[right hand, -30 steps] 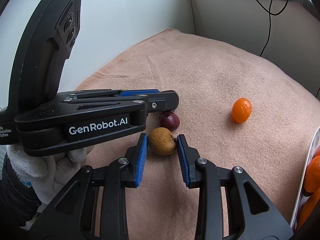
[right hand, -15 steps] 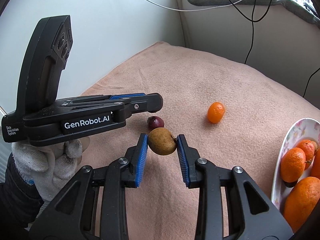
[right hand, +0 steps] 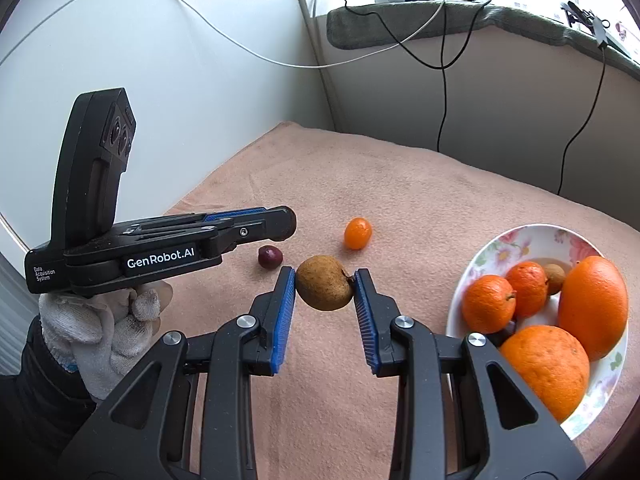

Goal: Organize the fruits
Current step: 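Lift the plum and kiwi and carry them over the floral plate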

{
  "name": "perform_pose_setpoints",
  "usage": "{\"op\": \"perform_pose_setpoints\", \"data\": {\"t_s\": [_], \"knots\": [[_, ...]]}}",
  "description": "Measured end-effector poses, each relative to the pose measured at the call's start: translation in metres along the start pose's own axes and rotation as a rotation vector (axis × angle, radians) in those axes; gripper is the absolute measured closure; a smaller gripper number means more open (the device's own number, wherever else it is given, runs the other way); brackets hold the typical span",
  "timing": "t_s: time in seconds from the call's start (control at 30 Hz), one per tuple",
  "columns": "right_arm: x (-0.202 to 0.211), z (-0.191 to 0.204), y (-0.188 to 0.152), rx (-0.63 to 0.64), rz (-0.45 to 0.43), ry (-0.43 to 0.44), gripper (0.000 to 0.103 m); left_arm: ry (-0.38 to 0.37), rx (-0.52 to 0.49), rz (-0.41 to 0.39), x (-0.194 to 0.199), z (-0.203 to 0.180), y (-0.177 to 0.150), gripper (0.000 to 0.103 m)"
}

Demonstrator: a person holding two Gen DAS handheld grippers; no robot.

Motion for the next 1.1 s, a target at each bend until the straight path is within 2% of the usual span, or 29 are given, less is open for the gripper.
{"op": "perform_pose_setpoints", "data": {"t_s": [0.57,1.1], "knots": [[0.075,-0.077,0.006,-0.109,-0.105,-0.118,0.072,-0.099,-0.085,0.008,-0.017,-0.079,0.009,0.079],[0.109,-0.148,-0.027,-0.208,-0.106,-0.208,0.072,-0.170,-0.166,0.055,-0.048,-0.145,0.011,0.079]]}}
Point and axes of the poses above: each gripper's, at about its wrist camera, not at the fingertips, and x roughly against the way its jaws point, z to its left, y to its top, the point moved 9 cm from there along -x, roughly the way its jaws point, and after that the axes turned 5 degrees about -x, right-handed, at the moved point
